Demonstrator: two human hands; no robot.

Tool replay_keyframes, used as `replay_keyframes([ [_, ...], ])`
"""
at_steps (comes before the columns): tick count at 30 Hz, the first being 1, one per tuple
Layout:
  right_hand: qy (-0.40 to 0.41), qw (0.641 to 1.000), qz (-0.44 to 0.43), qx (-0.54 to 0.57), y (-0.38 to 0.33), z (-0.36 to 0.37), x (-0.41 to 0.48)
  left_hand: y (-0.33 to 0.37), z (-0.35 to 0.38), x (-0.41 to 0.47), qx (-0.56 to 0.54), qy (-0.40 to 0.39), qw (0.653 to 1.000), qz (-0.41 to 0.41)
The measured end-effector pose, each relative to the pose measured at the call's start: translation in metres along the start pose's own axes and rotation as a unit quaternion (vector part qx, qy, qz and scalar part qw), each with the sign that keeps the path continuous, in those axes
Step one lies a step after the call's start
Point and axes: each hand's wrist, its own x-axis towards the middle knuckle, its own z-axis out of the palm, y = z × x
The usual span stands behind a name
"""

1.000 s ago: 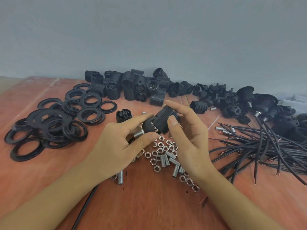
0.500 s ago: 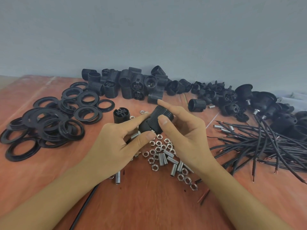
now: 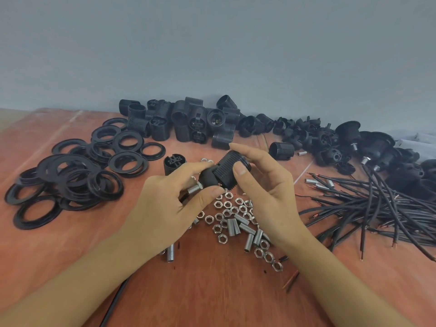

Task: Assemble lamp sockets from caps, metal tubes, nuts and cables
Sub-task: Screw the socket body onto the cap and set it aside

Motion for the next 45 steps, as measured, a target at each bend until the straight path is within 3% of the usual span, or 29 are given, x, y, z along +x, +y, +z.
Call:
replay_keyframes([
  [13, -0.025, 1.000, 0.006, -0.003, -0.0030, -0.0041, 0.0008, -0.0015, -0.0002, -0.0008, 0.040, -0.007, 0.998, 0.039],
  [28, -0.047, 0.998, -0.019, -0.033, -0.0047, -0.0048, 0.0005, -0.0057, 0.0015, -0.0028, -0.057, -0.022, 0.997, -0.042],
  [34, -0.045, 0.997, -0.007, -0.066, -0.0054, -0.0078, 0.0010, -0.0049, -0.0010, -0.0026, -0.010, -0.031, 0.999, 0.014],
  [39, -0.027, 0.997, 0.044, -0.059, -0.0053, -0.0080, 0.0033, -0.0048, -0.0008, -0.0036, -0.072, -0.050, 0.995, -0.057],
  [42, -0.005, 0.992, 0.118, -0.050, -0.0047, -0.0077, 0.0052, -0.0023, -0.0031, -0.0013, -0.215, -0.101, 0.961, -0.141],
  [45, 0.012, 0.983, 0.178, -0.051, -0.0049, -0.0053, 0.0059, -0.0019, -0.0071, 0.0033, -0.236, -0.159, 0.943, -0.170],
])
